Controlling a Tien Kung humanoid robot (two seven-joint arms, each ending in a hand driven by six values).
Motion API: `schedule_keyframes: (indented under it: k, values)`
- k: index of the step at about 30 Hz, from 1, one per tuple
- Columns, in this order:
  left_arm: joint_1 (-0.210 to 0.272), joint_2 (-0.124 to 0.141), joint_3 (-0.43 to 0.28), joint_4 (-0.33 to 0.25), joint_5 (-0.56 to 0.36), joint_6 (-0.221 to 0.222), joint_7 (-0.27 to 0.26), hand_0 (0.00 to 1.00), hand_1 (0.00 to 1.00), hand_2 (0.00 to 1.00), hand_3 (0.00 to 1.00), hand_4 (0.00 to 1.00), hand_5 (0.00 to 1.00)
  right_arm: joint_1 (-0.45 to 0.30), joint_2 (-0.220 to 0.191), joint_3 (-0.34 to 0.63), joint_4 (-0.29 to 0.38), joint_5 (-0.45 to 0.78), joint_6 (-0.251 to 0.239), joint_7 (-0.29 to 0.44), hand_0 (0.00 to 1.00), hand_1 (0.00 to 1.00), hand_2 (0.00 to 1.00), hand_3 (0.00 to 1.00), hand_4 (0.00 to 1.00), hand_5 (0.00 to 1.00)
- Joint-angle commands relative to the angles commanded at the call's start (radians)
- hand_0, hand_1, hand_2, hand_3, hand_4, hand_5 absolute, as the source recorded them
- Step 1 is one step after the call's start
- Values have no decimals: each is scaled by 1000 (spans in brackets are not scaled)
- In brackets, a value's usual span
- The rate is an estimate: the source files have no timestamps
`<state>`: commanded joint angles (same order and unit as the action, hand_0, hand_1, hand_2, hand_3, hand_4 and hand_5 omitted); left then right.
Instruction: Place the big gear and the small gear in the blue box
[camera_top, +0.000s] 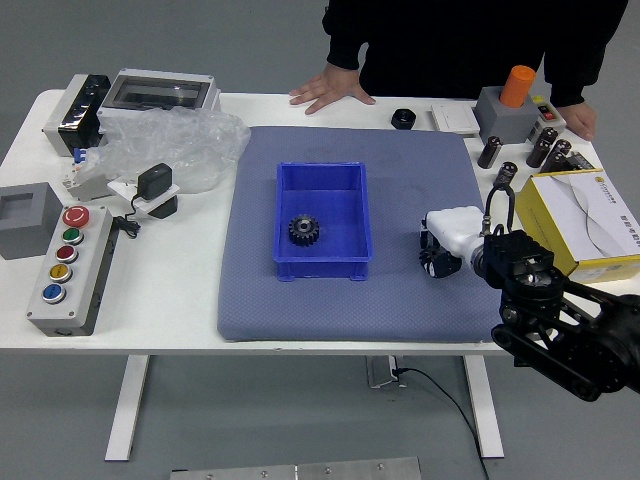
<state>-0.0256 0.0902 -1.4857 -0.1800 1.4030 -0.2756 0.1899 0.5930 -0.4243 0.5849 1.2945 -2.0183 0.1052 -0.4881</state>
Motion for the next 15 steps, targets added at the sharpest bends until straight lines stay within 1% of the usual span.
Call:
schedule_keyframes:
  k: [8,15]
  values:
    - [0,0,1,0,-2,0,0,842,805,813,848,731,276,2,-3,17,5,-5,-11,-1,639,474,469,504,696,73]
    - [-2,0,2,0,-4,1,-1,842,805,814,848,730,277,6,-7,33,12,-2,-13,-4,644,475,470,502,700,71]
